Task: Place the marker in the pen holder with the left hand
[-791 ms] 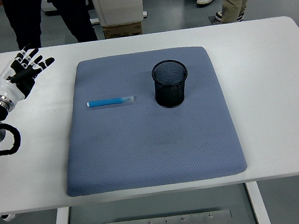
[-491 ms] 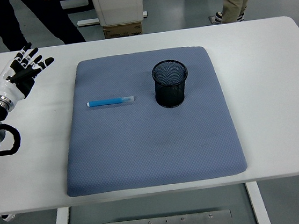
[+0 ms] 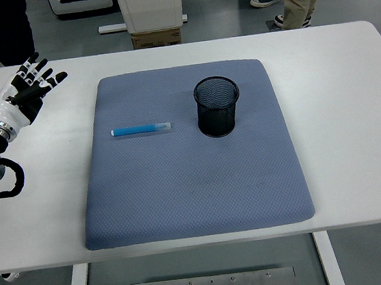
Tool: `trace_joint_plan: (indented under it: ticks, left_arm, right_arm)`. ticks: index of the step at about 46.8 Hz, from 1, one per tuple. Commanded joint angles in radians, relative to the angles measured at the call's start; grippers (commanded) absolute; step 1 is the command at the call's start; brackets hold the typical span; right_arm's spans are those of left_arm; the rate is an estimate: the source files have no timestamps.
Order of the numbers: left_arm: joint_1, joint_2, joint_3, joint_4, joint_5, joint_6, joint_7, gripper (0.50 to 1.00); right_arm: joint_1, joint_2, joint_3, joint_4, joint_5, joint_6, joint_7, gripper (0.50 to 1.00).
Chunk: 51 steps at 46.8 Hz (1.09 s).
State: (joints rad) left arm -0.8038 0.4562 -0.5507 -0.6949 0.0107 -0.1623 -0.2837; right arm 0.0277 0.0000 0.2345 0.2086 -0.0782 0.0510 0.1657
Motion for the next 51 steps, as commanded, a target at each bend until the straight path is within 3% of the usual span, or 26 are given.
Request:
trace_joint_plan:
  ticks: [1, 51]
  left_arm:
    - [0.0, 0.002, 0.0, 0.0, 0.0, -0.031, 0.001, 1.0]
    - [0.011, 0.009, 0.0, 0.0, 0.018, -0.028, 0.003, 1.0]
  right_arm:
    - [0.0, 0.0, 0.0, 0.0, 0.0, 0.001, 0.0, 1.0]
    - [0.0, 0.0, 0.0, 0.0, 0.0, 0.001, 0.0, 1.0]
